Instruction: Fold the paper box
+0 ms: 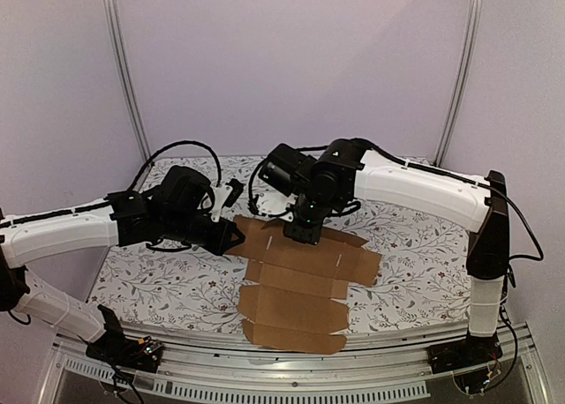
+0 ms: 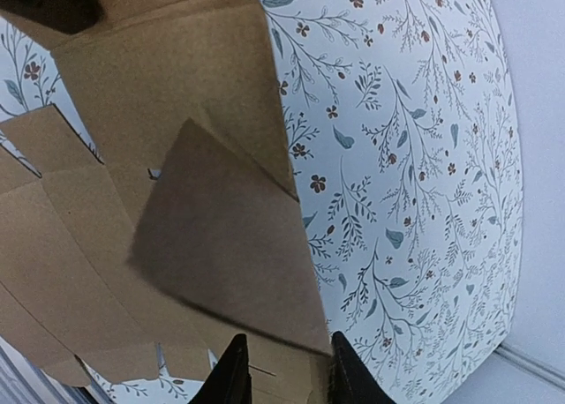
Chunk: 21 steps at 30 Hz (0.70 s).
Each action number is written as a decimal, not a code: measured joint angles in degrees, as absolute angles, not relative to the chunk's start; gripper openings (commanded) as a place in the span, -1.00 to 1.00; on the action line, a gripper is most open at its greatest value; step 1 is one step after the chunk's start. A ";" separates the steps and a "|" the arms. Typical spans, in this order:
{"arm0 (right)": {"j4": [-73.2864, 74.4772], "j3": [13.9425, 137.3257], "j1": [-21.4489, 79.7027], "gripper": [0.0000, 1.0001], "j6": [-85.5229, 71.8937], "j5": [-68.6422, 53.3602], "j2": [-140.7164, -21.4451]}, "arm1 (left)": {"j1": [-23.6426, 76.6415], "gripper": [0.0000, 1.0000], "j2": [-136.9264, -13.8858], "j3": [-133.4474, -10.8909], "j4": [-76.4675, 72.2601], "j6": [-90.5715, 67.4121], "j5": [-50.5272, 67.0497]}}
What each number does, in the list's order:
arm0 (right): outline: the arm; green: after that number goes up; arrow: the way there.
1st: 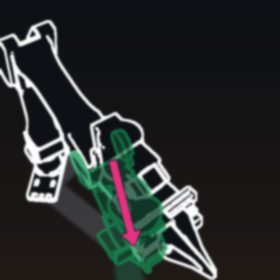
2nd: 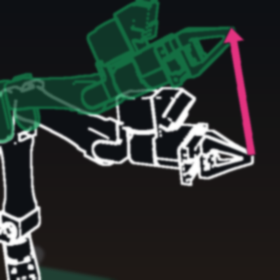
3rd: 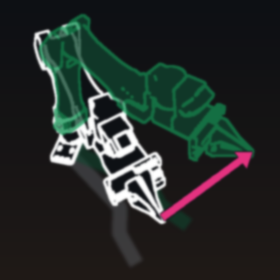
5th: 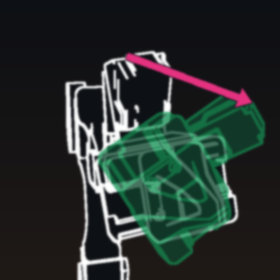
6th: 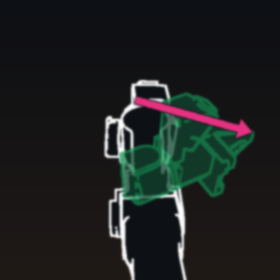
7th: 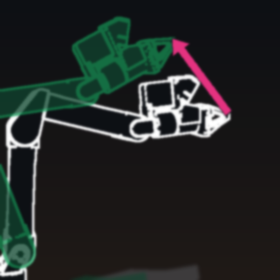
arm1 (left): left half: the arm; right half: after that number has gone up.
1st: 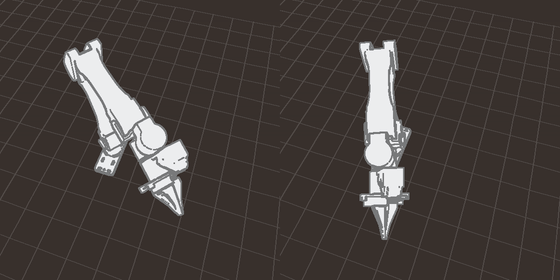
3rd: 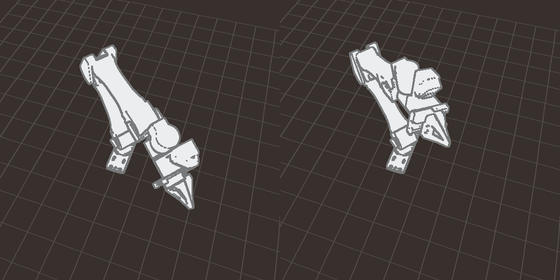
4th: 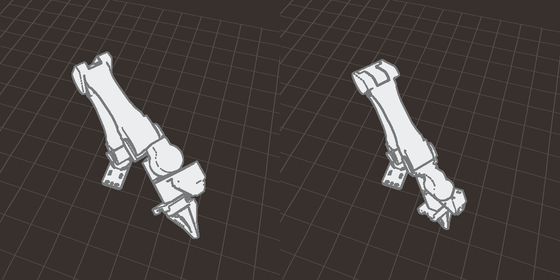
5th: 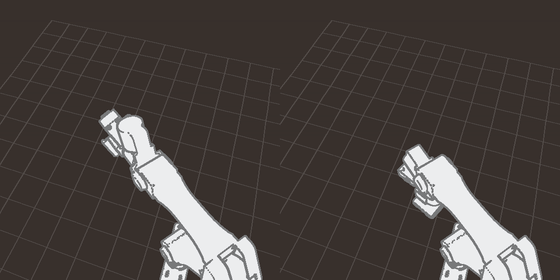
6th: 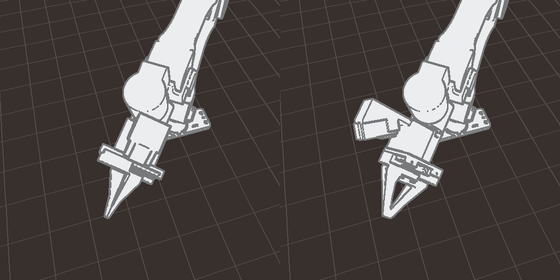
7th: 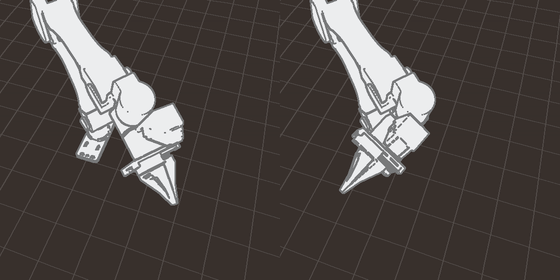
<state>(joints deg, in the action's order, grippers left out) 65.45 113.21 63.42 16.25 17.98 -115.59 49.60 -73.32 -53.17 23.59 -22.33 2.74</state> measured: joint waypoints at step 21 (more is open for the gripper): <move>42.78 76.95 53.58 0.79 25.82 1.43 -82.85 | 51.37 -1.00 -68.95 -51.46 23.86 -19.27 3.11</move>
